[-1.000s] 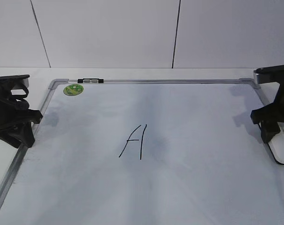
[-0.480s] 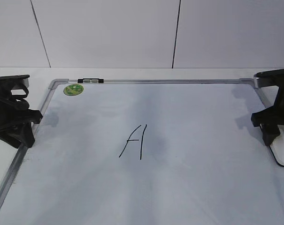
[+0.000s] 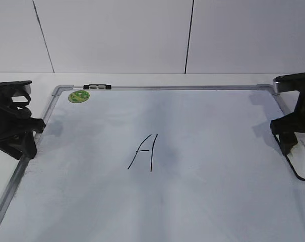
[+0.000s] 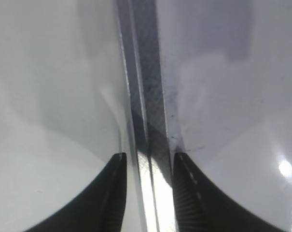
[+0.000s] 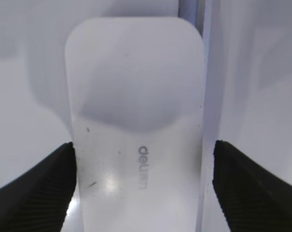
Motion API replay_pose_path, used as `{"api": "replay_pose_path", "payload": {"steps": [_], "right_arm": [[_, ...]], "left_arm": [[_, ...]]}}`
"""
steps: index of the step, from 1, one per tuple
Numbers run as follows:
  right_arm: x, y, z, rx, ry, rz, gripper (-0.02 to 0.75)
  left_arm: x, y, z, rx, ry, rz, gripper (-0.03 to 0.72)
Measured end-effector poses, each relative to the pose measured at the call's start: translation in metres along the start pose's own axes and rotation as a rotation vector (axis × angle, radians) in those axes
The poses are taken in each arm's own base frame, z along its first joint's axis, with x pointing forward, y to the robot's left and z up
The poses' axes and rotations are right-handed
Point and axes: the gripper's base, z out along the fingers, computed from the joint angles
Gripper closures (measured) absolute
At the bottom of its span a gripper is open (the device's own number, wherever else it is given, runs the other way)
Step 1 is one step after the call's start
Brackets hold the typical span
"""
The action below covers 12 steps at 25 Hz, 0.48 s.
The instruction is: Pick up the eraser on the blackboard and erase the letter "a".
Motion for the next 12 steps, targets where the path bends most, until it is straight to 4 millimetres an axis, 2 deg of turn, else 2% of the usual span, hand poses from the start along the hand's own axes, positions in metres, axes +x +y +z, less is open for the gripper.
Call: {"api": "replay_pose_path", "payload": {"steps": [6,12], "right_arm": [[-0.015,-0.005,-0.02,0.01,-0.033,0.02,0.06],[-0.029,-0.01,-0.042,0.002,-0.078,0.051,0.06]], "left_arm": [[0.001,0.0,0.0,-0.003,0.006,0.003,0.428],[0.001,0.001,0.0,-0.007,0.014,0.008,0.249]]}}
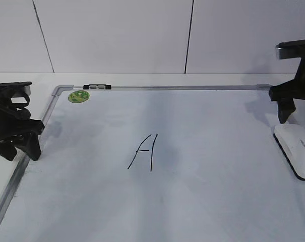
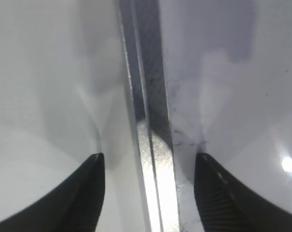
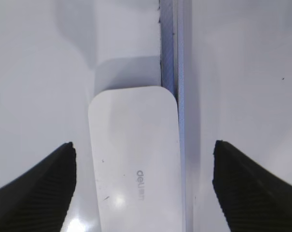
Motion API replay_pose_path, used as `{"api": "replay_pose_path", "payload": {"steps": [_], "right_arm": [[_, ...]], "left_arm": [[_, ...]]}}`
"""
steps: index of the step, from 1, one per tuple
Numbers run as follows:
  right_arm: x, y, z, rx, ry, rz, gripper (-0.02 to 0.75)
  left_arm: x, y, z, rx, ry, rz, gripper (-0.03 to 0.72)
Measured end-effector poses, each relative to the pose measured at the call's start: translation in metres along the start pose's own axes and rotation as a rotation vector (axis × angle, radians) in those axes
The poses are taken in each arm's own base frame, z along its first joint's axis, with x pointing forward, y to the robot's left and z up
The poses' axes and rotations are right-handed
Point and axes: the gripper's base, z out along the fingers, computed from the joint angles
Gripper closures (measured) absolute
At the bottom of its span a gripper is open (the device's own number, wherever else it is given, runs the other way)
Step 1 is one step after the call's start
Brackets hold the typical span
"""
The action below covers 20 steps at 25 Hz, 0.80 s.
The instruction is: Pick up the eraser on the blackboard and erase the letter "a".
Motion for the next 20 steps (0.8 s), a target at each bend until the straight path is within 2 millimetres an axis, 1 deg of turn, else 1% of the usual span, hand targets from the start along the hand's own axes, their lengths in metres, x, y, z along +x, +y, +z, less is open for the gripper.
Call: {"api": "replay_pose_path", "payload": {"steps": [2,5,12,14,16,20], "right_arm": [[-0.002,-0.001,-0.004,0.0,-0.001,0.005,0.061],[-0.004,-0.002,-0.008,0.001,0.002,0.006,0.064],[-0.004,0.0,-0.011,-0.03,0.004,-0.018,0.071],[-0.004,0.001,-0.015,-0.046,-0.004,-0.02,0.071],[-0.003,0.0,-0.021,-0.054,-0.019,-0.024,0.071],[-0.001,-0.002,-0.031,-0.061,-0.045,-0.02,0.071]], "left_arm": [[0.0,0.0,0.0,0.0,0.002,0.0,0.218],[0.001,0.0,0.0,0.0,0.012,0.001,0.206],[0.003,0.0,0.0,-0.003,0.035,0.006,0.203],[0.003,0.0,-0.002,-0.003,0.033,0.006,0.201],[0.002,-0.001,-0.009,-0.003,0.008,0.012,0.2],[-0.004,-0.006,-0.034,0.001,-0.047,0.028,0.2]]}}
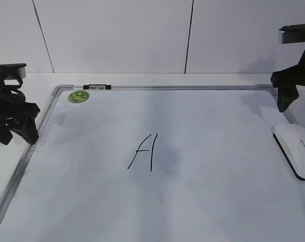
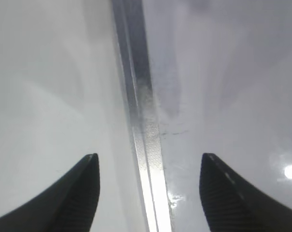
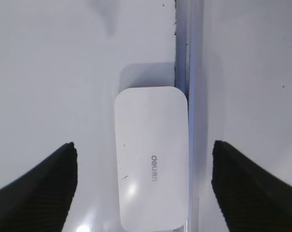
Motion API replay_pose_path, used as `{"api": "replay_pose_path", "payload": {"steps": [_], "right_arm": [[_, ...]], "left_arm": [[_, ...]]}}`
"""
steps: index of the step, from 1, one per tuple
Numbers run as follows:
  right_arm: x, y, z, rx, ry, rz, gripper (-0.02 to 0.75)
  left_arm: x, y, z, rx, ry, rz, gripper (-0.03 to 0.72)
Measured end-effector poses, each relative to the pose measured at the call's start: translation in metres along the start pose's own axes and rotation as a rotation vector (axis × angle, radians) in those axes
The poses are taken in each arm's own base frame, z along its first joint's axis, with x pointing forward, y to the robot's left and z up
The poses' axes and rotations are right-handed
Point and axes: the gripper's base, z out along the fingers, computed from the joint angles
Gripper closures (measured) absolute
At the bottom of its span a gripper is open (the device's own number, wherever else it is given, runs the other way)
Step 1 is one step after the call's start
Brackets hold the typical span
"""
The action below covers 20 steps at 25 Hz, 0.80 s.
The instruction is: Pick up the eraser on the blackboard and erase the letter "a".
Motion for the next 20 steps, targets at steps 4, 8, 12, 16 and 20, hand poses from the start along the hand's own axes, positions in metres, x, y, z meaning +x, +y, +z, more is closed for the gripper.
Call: {"api": "replay_pose_path", "payload": {"steps": [4,8,12,16,20], "right_arm": [[0.003,-0.002,-0.015,-0.006,-0.04,0.004,0.071],[0.008,-0.007,-0.04,-0.01,-0.105,0.01,0.076],[0.016,-0.01,-0.066,-0.023,-0.176,0.025,0.083],[0.027,-0.01,-0.093,-0.086,-0.248,0.02,0.085],[0.039,-0.008,-0.119,-0.159,-0.319,-0.002,0.088]], "left_arm": [[-0.006,-0.005,-0.025,0.005,-0.045,0.017,0.2],[-0.005,-0.008,-0.047,-0.004,-0.094,0.035,0.2],[0.001,-0.009,-0.07,-0.03,-0.152,0.06,0.2],[0.01,-0.013,-0.098,-0.042,-0.23,0.078,0.2],[0.023,-0.015,-0.131,-0.077,-0.324,0.099,0.2]]}}
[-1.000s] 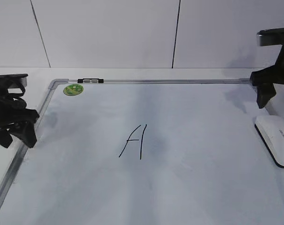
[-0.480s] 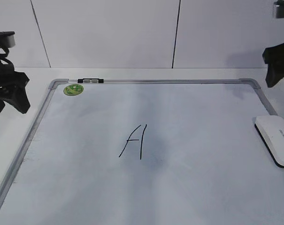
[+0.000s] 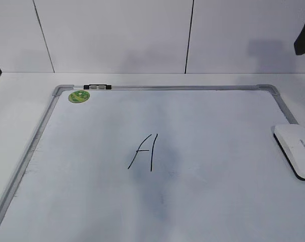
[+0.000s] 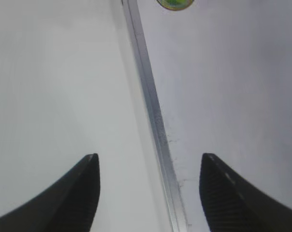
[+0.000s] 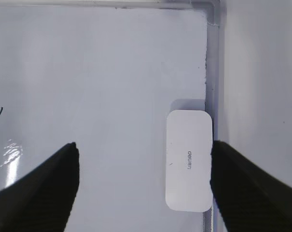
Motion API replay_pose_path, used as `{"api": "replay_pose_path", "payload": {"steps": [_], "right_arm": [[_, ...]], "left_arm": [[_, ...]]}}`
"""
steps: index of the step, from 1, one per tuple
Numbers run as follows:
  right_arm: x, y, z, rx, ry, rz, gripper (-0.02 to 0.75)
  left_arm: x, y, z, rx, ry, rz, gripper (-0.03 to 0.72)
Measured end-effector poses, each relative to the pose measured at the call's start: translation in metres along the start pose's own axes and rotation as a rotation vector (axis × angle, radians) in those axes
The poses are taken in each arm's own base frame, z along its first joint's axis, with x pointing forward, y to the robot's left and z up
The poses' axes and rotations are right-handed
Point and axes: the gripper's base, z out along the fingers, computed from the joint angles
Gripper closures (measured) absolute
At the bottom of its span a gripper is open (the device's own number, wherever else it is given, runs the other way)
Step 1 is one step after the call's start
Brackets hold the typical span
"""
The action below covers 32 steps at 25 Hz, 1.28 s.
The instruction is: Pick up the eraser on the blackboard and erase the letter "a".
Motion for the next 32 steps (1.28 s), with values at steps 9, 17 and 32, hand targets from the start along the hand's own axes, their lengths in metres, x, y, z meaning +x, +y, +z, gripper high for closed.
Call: {"api": "replay_pose_path", "payload": {"steps": [9,17,32], "right_arm": [[0.017,0.001,-0.067,-0.015,-0.181,-0.007,0.104],[0.044,-0.001,-0.127,0.0,-0.345,-0.044,0.12],[0.101,-0.003,-0.198,0.035,-0.527,-0.066,0.143]], "left_arm": [[0.021,0.0,-0.087,-0.11,-0.235,0.042,0.201],[0.05,-0.004,-0.149,-0.143,-0.424,0.023,0.201],[0.113,-0.013,-0.222,-0.133,-0.658,-0.027,0.201]]}}
